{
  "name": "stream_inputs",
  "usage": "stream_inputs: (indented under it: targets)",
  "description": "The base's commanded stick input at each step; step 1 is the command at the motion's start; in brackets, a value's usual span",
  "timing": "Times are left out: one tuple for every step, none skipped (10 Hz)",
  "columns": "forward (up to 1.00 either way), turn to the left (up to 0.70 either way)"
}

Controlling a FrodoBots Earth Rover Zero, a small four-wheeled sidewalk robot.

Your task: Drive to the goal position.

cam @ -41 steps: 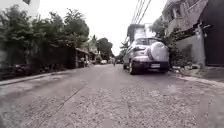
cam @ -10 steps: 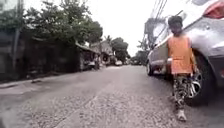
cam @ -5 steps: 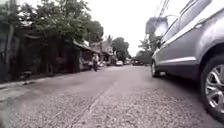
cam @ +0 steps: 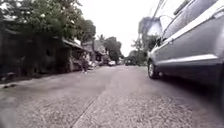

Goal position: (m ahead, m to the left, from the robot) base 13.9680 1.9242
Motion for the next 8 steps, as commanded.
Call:
stream_inputs:
  targets:
    - [1.0,0.0]
    - [1.0,0.0]
    - [1.0,0.17]
    - [1.0,0.27]
    - [1.0,0.15]
    - [1.0,0.0]
    - [1.0,0.0]
    - [1.0,0.0]
